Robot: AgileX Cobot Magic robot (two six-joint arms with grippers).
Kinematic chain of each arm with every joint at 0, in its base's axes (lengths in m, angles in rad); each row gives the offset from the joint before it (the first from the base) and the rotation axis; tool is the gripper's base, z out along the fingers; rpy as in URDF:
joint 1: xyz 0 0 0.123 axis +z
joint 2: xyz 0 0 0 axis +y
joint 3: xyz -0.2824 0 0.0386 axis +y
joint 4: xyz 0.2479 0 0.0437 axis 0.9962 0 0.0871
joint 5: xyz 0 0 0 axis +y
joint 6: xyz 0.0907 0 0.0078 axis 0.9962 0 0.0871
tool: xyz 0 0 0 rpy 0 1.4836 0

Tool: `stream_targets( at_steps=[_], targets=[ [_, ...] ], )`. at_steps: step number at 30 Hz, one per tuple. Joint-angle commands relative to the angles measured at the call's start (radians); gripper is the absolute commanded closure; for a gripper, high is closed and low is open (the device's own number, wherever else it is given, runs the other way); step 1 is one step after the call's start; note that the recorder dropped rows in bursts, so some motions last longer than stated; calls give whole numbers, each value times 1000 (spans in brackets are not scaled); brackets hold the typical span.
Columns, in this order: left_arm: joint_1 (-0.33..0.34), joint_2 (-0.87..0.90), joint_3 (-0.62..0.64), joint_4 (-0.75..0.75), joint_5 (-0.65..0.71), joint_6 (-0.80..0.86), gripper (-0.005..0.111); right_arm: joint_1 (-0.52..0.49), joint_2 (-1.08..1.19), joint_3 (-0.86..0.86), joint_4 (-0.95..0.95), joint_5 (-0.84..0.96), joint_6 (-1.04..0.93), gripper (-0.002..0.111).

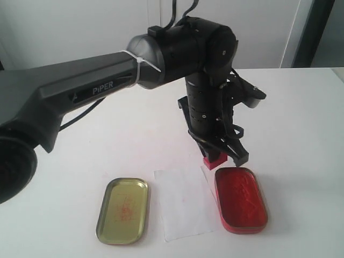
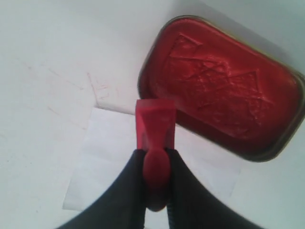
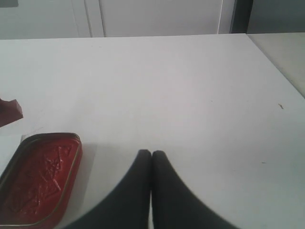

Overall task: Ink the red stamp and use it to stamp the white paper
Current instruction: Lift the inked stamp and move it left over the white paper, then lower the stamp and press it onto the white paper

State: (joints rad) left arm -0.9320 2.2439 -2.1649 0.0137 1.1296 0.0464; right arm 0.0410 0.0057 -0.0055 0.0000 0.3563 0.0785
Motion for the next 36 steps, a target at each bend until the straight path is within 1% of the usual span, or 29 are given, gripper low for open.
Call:
stream_targets(
  at_steps=[1, 8, 17, 22, 28, 32, 36],
  targets=[
    [23, -58, 79, -3, 91, -5, 107, -3, -6, 5, -8, -16, 5, 108],
    [35, -129, 235, 3, 91, -2, 107, -3, -6, 5, -8, -16, 5, 108],
    [35, -164, 344, 27, 91, -5, 107, -3, -6, 5, -8, -16, 5, 108],
    [24, -162, 362, -6, 35, -2, 107, -3, -6, 5, -8, -16, 5, 108],
    [3, -160, 401, -4, -42, 0, 107, -3, -6, 5, -8, -16, 5, 108],
    [-18, -160, 433, 17, -117, -2, 107, -3, -6, 5, -8, -16, 5, 108],
    [-38, -160, 442, 47, -154, -17, 107, -3, -6, 5, -8, -16, 5, 108]
  ],
)
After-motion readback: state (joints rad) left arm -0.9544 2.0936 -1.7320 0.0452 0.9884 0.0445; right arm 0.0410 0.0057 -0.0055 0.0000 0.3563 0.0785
